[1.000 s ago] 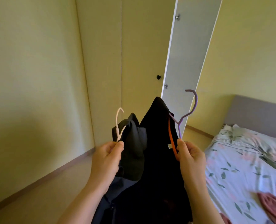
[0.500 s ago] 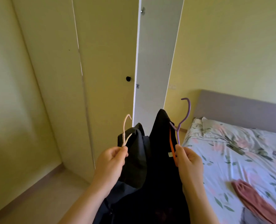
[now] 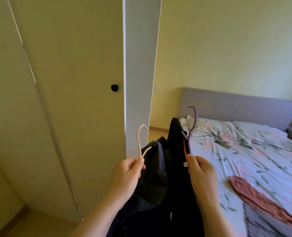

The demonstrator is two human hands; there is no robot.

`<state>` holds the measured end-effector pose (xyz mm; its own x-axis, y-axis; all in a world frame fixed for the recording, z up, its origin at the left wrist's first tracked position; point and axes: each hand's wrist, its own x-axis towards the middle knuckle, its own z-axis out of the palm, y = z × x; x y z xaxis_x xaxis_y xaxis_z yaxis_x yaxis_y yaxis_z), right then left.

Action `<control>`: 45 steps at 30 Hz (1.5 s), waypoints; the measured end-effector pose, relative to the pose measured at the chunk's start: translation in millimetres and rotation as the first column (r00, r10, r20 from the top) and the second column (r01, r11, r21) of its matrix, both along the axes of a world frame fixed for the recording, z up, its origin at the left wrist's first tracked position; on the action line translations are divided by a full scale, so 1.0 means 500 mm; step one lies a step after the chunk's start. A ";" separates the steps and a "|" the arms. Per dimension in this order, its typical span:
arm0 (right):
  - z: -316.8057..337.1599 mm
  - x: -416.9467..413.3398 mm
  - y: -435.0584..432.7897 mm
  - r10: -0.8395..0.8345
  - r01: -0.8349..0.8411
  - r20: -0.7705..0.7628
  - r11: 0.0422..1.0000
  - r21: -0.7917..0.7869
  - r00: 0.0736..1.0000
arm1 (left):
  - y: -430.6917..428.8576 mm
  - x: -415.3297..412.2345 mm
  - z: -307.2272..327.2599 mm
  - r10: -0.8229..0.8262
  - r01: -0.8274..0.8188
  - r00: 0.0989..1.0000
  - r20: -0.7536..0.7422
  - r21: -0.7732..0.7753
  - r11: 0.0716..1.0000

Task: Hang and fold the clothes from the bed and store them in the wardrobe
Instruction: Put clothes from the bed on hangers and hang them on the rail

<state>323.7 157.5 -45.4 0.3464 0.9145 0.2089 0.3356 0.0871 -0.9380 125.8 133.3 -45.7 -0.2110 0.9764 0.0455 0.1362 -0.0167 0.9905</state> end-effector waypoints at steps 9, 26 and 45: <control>0.022 -0.012 0.059 -0.241 0.240 0.036 0.970 0.039 0.970 | 0.162 -0.007 0.007 -0.216 0.216 0.976 0.042 -0.017 0.976; 0.004 0.091 0.382 -0.083 0.084 0.018 0.996 -0.034 0.996 | 0.478 0.088 0.001 -0.065 0.073 0.994 0.086 -0.087 0.994; 0.031 0.025 0.826 0.152 -0.150 0.103 0.988 -0.028 0.983 | 0.825 0.030 -0.007 0.289 -0.274 0.937 0.196 -0.098 0.957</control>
